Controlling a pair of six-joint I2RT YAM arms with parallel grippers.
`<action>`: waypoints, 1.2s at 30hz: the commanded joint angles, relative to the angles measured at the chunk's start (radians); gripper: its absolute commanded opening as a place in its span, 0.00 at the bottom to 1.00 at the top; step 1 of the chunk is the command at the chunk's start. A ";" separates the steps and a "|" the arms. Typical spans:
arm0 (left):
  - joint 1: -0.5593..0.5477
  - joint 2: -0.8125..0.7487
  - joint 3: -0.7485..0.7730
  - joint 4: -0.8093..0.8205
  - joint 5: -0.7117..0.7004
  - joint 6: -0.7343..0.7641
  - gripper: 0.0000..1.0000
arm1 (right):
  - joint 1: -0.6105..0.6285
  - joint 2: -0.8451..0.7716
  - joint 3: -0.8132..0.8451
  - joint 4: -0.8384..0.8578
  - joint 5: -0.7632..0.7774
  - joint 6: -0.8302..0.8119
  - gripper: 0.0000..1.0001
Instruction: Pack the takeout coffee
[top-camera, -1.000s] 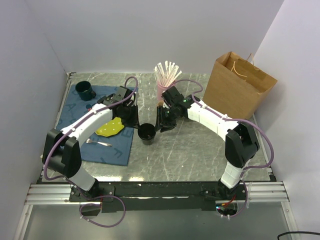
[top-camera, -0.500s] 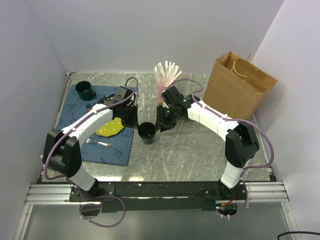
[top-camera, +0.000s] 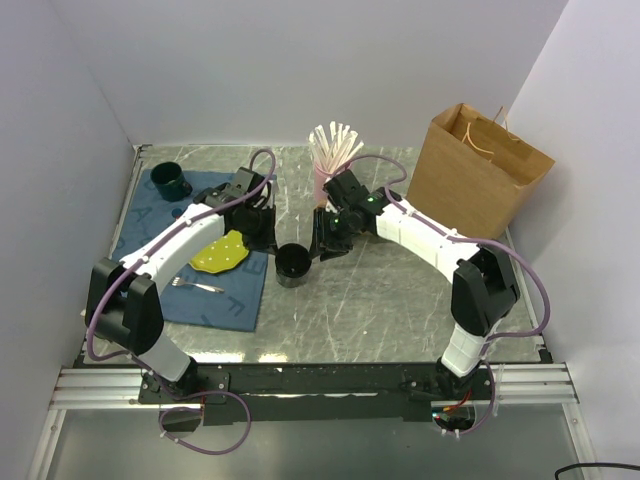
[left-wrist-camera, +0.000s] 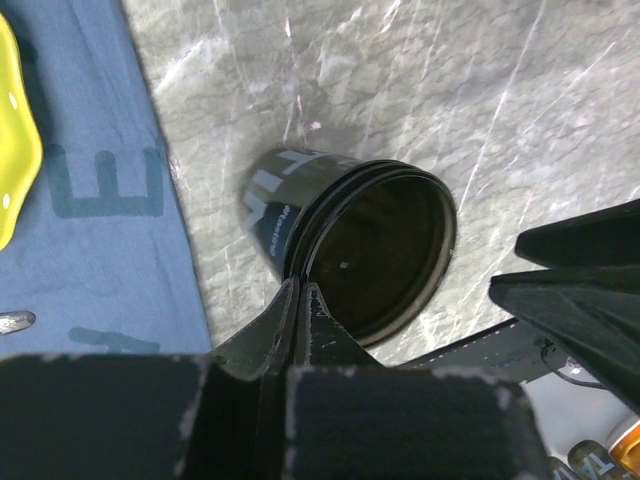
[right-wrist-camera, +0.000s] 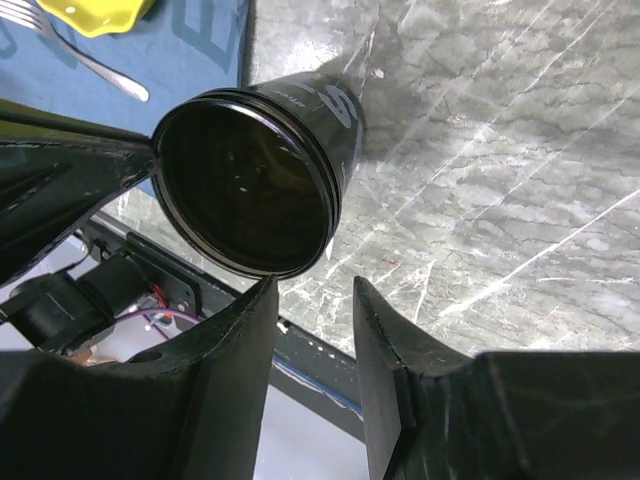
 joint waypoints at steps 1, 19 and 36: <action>0.013 0.016 0.047 -0.035 0.031 -0.023 0.01 | -0.004 -0.089 -0.027 0.054 0.008 0.024 0.43; 0.066 0.001 0.052 -0.015 0.200 -0.060 0.01 | -0.018 -0.080 -0.023 0.081 -0.021 0.016 0.45; 0.072 -0.010 0.184 -0.104 0.085 -0.034 0.01 | -0.019 -0.156 0.045 0.018 -0.012 0.039 0.46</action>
